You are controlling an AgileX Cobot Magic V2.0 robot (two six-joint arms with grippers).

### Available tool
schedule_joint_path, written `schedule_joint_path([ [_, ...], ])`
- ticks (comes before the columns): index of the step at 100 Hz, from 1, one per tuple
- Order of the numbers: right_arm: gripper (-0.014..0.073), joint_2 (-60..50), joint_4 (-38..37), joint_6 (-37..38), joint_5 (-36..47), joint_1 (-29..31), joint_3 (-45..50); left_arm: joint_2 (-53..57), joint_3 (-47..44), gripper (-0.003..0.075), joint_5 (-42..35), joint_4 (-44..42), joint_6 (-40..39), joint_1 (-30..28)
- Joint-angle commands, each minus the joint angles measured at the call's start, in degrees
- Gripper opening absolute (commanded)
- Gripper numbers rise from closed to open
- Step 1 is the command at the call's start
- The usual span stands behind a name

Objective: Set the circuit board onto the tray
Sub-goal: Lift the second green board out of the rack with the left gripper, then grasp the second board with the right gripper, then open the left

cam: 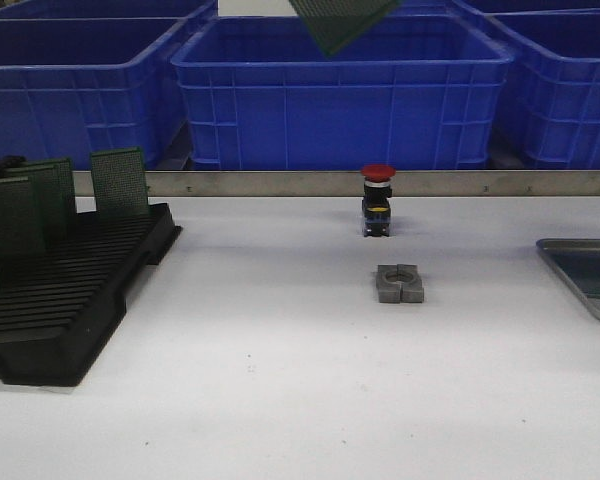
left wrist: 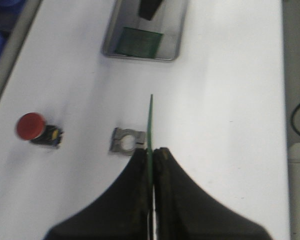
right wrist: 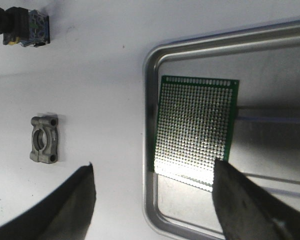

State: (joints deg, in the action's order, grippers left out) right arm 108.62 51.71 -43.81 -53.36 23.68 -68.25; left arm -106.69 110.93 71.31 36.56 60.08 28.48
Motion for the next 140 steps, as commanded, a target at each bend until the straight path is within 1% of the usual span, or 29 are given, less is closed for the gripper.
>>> schedule_joint_path([
  [1, 0.0519, -3.2, 1.9, -0.3, -1.2, 0.3, -1.4, 2.9, -0.3, -0.0018, 1.7, 3.2, -0.9, 3.2],
  [13, 0.0519, -3.2, 3.1, -1.5, -2.9, 0.3, -1.5, 2.8, -2.4, -0.0018, 1.7, 3.2, -0.9, 5.1],
  [21, 0.0519, -3.2, 7.5, -5.5, -5.8, 0.2, -1.5, 2.8, -2.9, -0.0018, 1.7, 3.2, -0.9, 5.1],
  [27, 0.0519, -3.4, 11.6, -12.0, -9.9, -0.1, -1.5, 2.8, -2.9, -0.0018, 1.7, 3.2, -0.9, 5.1],
  [40, 0.0519, -4.0, 22.2, -26.5, -23.0, -2.0, -1.9, 2.8, -2.9, -0.0018, 1.7, 3.2, -0.9, 5.0],
  [44, 0.0519, -4.9, 22.9, -28.0, -22.8, -3.3, -2.1, 2.8, -2.9, -0.0018, 1.7, 3.2, -0.9, 5.0],
  [68, 0.0519, -11.3, 19.5, -39.3, -22.8, -9.8, -2.2, 2.8, -2.9, -0.0018, 1.7, 3.2, -0.9, 5.0],
  [89, 0.0519, -17.9, 16.7, -45.6, -22.8, -13.2, -2.2, 2.8, -2.9, -0.0018, 1.7, 3.3, -0.9, 5.0],
  [107, 0.0519, -21.3, 15.7, -46.5, -22.8, -15.7, -2.2, 2.8, -2.9, -0.0018, 1.7, 3.3, -0.9, 5.0],
  [140, 0.0519, -21.5, 15.2, -46.5, -22.8, -21.0, -2.0, 2.8, -2.9, -0.0018, 1.7, 3.3, -0.9, 5.0],
])
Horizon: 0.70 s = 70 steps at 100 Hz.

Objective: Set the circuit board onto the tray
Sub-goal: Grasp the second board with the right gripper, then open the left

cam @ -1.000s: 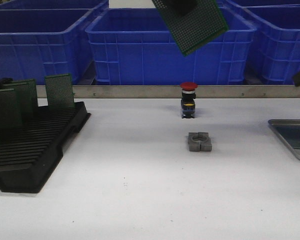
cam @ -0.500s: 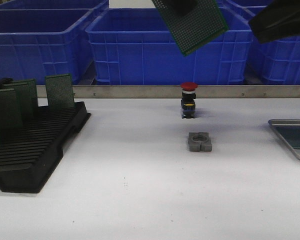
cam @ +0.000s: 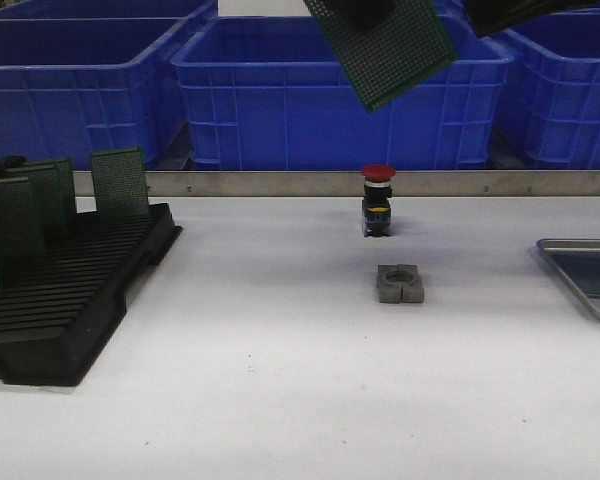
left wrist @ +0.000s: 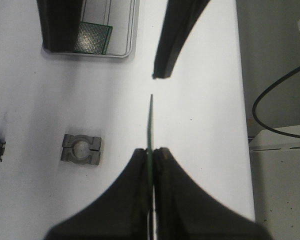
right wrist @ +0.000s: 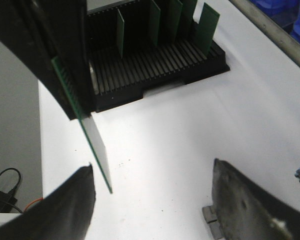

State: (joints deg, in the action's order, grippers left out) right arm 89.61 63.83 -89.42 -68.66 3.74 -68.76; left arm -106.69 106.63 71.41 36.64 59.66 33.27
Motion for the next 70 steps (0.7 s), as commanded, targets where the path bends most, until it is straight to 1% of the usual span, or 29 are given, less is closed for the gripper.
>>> schedule_joint_path([
  [1, 0.0519, -2.4, 3.1, -0.9, -7.4, -1.2, -1.5, 2.8, 1.4, -0.0018, 1.6, 3.2, -0.5, 0.2],
  [30, 0.0519, -1.1, 3.2, -0.8, -6.5, -5.1, -1.5, 2.8, 1.4, -0.0018, 1.6, 3.2, -0.5, 0.2],
  [57, 0.0512, 0.5, 3.2, -0.4, -6.6, -7.3, -1.5, 2.8, 1.4, -0.0018, 1.6, 3.2, -0.5, 0.2],
  [64, 0.0470, 0.5, 3.2, -0.4, -6.6, -7.3, -1.5, 2.8, 1.4, -0.0018, 1.6, 3.2, -0.5, 0.2],
  [70, 0.0396, 0.5, 3.2, -0.3, -6.6, -7.3, -1.5, 2.8, 1.4, -0.0018, 1.6, 3.2, -0.5, 0.2],
])
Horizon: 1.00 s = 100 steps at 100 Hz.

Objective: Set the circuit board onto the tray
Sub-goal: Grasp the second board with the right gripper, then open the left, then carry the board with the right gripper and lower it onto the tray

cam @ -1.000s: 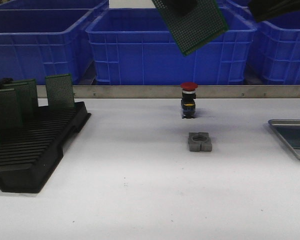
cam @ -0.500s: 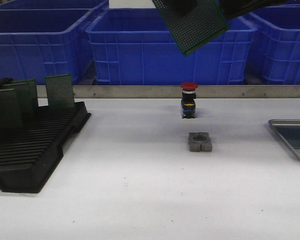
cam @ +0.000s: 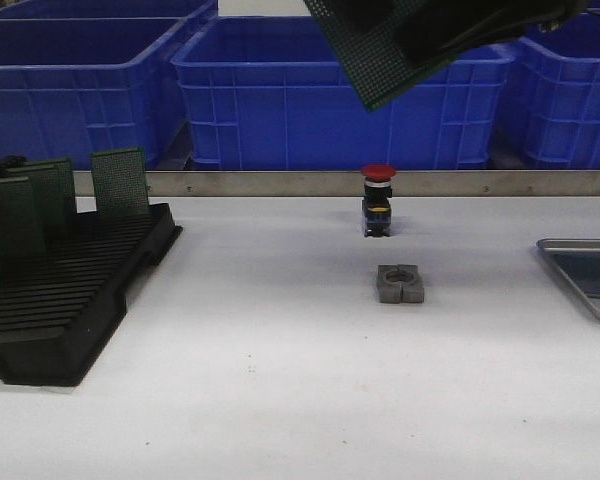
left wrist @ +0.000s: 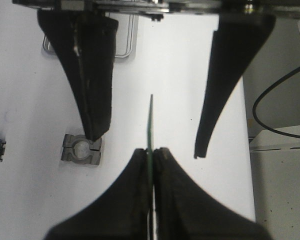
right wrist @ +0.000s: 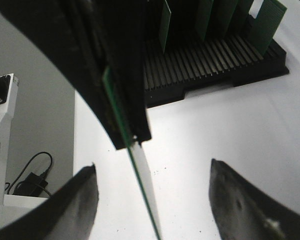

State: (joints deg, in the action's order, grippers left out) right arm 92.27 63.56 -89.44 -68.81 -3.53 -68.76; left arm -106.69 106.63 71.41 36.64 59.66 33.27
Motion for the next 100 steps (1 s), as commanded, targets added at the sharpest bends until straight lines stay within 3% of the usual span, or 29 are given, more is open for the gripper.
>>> schedule_joint_path([
  [1, 0.0386, -2.2, 3.4, -0.3, -6.5, 0.0, -1.5, 2.8, 1.4, -0.0018, 1.6, 3.2, -0.5, 0.2],
  [18, 0.0111, -2.2, 3.4, -0.2, -6.5, 0.0, -1.5, 2.8, 1.4, -0.0018, 1.6, 3.2, -0.5, 0.2],
  [35, -0.0069, -2.2, 3.4, -0.2, -6.3, 0.0, -1.5, 2.8, 1.4, -0.0016, 1.6, 3.2, -0.5, 0.2],
  [42, -0.0066, -2.2, 3.4, -0.2, -6.1, 0.0, -1.5, 2.8, 1.4, 0.0016, 1.6, 3.2, -0.5, 0.2],
  [49, -0.0066, -2.2, 3.4, -0.2, -5.7, 0.0, -1.5, 2.8, 1.4, 0.0111, 1.6, 3.2, -0.5, 0.2],
  [54, -0.0066, -2.2, 3.4, -0.2, -5.2, 0.0, -1.5, 2.8, 1.4, 0.0212, 1.6, 3.2, -0.5, 0.2],
  [66, -0.0066, -2.3, 3.4, 0.3, -4.2, 0.0, -1.5, 2.8, 1.4, 0.0537, 1.6, 3.2, -0.5, 0.2],
  [73, -0.0066, -2.3, 3.3, 0.4, -3.9, 0.0, -1.5, 2.8, 1.4, 0.0652, 1.6, 3.2, -0.5, 0.2],
  [79, -0.0066, -2.4, 2.4, 0.9, -3.9, 0.3, -1.5, 2.8, 1.4, 0.0687, 1.6, 3.2, -0.5, 0.2],
  [87, -0.0066, -2.5, -1.1, 3.5, -3.9, 1.2, -2.1, 2.8, 1.4, 0.0671, 1.6, 3.2, -0.5, 0.2],
  [100, -0.0066, -2.5, -9.6, 14.1, -3.8, 4.1, -3.9, 2.8, 1.4, 0.0650, 1.6, 3.2, -0.5, 0.2],
])
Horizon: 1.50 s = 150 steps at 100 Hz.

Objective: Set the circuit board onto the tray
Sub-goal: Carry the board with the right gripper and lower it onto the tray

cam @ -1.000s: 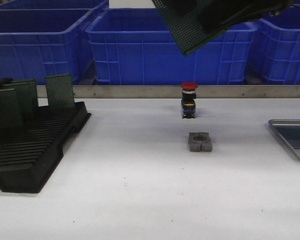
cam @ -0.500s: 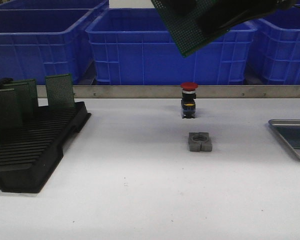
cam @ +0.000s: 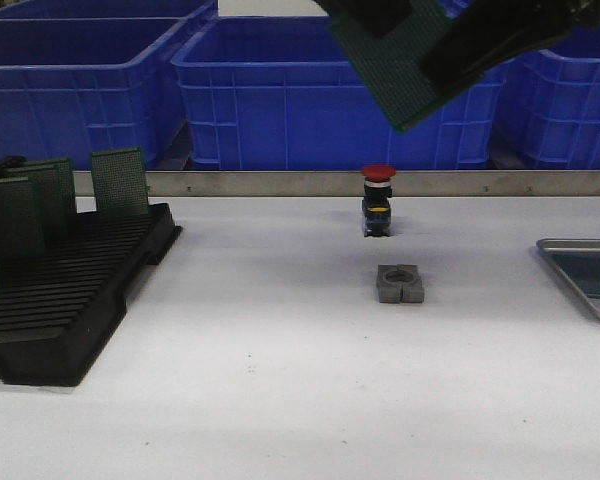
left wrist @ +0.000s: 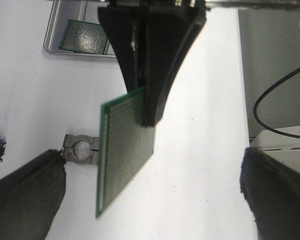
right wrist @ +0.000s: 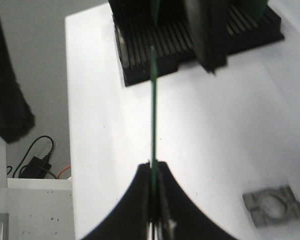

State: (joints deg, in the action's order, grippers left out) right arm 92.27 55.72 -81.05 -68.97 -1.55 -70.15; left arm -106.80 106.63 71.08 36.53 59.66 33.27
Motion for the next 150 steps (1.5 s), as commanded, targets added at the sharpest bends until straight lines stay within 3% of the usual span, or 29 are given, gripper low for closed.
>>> schedule_joint_path([
  [1, -0.0066, -2.5, -2.1, 6.2, -3.6, 2.3, -2.7, 2.9, 1.4, 0.0650, 2.0, 3.3, -0.5, 0.2],
  [11, -0.0066, -2.5, -6.1, 13.4, -3.4, 6.0, -3.5, 2.9, 1.4, 0.0650, 2.0, 3.3, -0.5, 0.2],
  [53, -0.0066, 1.4, -6.1, 34.3, 4.2, 22.8, -3.5, 2.9, 1.4, 0.0650, 2.0, 3.3, -0.5, 0.2],
  [98, -0.0068, 15.8, -5.9, 37.5, 5.9, 24.3, -3.5, 2.9, 1.4, 0.0650, 2.0, 3.3, -0.5, 0.2],
  [132, -0.0062, 18.3, -5.9, 39.0, 7.7, 24.3, -3.5, 2.9, 1.4, 0.0650, 2.0, 3.3, -0.5, 0.2],
  [150, 0.0048, 18.3, -6.5, 39.1, 8.3, 24.3, -3.5, 2.9, 1.4, 0.0650, 2.0, 3.3, -0.5, 0.2],
])
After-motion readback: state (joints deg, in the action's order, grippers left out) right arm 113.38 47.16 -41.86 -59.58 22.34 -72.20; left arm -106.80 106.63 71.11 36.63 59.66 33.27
